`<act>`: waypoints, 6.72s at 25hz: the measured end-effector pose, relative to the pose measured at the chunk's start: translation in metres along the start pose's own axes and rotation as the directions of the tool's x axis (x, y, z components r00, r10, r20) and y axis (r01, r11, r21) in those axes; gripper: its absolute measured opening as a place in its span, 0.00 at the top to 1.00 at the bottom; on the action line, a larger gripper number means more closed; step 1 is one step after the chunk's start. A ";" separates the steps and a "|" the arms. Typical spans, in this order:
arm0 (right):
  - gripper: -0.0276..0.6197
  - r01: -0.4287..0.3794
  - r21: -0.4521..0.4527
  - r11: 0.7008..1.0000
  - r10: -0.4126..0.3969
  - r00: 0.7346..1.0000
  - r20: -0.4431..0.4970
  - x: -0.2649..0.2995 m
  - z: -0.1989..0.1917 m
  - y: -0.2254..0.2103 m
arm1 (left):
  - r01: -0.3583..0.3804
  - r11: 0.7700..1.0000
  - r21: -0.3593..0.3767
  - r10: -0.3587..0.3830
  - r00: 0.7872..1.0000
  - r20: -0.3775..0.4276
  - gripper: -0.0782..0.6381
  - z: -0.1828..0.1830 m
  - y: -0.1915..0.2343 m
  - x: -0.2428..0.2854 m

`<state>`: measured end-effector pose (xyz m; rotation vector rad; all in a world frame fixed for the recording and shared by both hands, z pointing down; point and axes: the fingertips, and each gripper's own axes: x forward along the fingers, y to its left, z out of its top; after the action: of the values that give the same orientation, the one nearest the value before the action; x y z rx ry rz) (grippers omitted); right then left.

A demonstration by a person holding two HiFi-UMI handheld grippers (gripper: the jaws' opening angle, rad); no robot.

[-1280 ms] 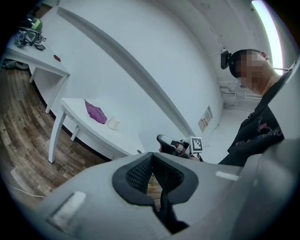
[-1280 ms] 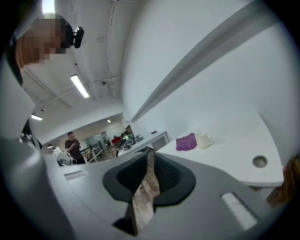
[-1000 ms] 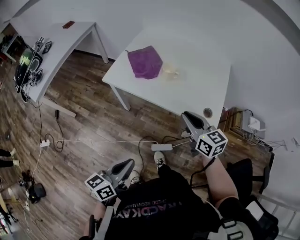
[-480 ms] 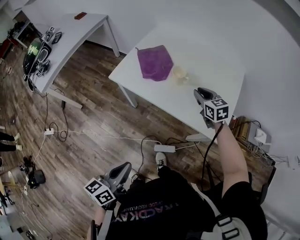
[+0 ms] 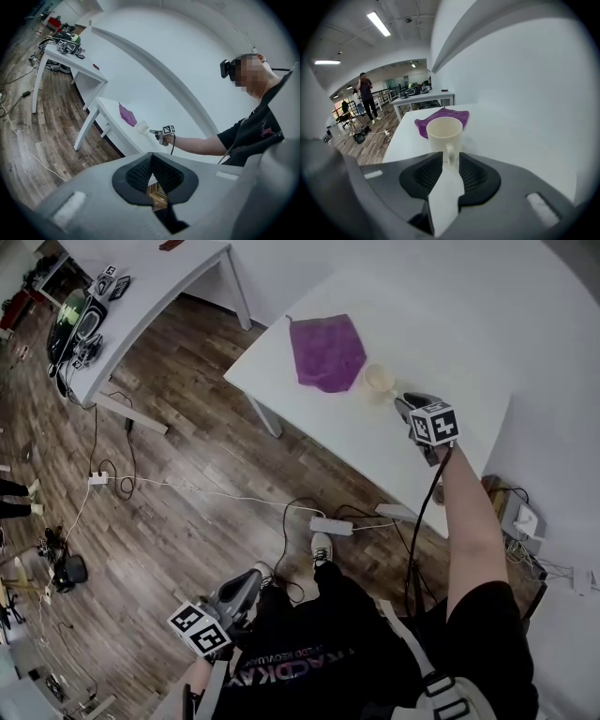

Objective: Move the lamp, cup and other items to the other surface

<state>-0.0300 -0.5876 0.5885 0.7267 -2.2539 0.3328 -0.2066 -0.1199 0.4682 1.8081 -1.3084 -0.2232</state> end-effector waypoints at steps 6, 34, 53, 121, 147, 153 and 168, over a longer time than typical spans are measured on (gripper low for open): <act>0.76 -0.013 -0.103 0.995 0.003 0.996 -0.094 0.025 -0.001 0.003 | -0.020 0.999 -0.027 0.020 1.000 -0.009 0.89 -0.005 0.007 -0.001; 0.87 0.124 0.134 0.983 -0.143 0.979 0.146 0.008 -0.001 0.030 | -0.003 1.000 -0.022 0.003 1.000 -0.027 0.89 -0.006 0.015 -0.014; 0.87 0.232 0.245 0.941 -0.301 0.904 0.303 -0.111 0.011 0.111 | 0.181 0.981 0.072 -0.175 0.982 -0.076 0.89 0.026 0.027 -0.071; 0.87 0.557 0.830 0.018 -0.764 0.543 -0.349 -0.648 -0.738 0.192 | 0.685 0.728 -0.042 -0.426 0.403 -0.810 0.89 -0.370 -0.301 0.034; 0.88 0.538 0.838 -0.090 -0.576 0.659 -0.485 -0.551 -0.866 0.177 | 0.514 0.858 0.020 -0.253 0.455 -0.854 0.89 -0.398 -0.260 0.028; 0.87 0.545 0.833 -0.097 -0.535 0.677 -0.505 -0.548 -0.869 0.189 | 0.516 0.856 0.035 -0.251 0.474 -0.844 0.89 -0.390 -0.259 0.023; 0.84 0.570 0.819 -0.065 -0.456 0.713 -0.533 -0.543 -0.866 0.226 | 0.525 0.851 0.005 -0.297 0.490 -0.819 0.89 -0.382 -0.251 0.012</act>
<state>0.6405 0.1889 0.7998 2.1288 -1.1246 1.4614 0.1942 0.0923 0.5219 2.0452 -0.2249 0.5063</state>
